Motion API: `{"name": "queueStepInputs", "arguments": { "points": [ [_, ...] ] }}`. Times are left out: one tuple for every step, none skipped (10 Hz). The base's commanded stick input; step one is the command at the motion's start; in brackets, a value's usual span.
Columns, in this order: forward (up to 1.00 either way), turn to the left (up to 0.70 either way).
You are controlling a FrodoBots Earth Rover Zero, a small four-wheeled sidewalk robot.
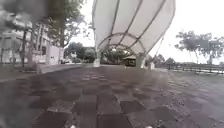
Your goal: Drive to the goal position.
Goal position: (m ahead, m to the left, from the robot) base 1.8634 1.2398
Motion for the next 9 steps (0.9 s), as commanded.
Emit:
{"name": "queueStepInputs", "arguments": {
  "points": [
    [0.85,0.00],
    [0.85,0.00],
    [0.85,0.00],
    [0.85,0.00],
    [0.85,0.00],
    [0.85,0.00],
    [0.85,0.00],
    [0.85,0.00],
    [0.85,0.00]
  ]
}}
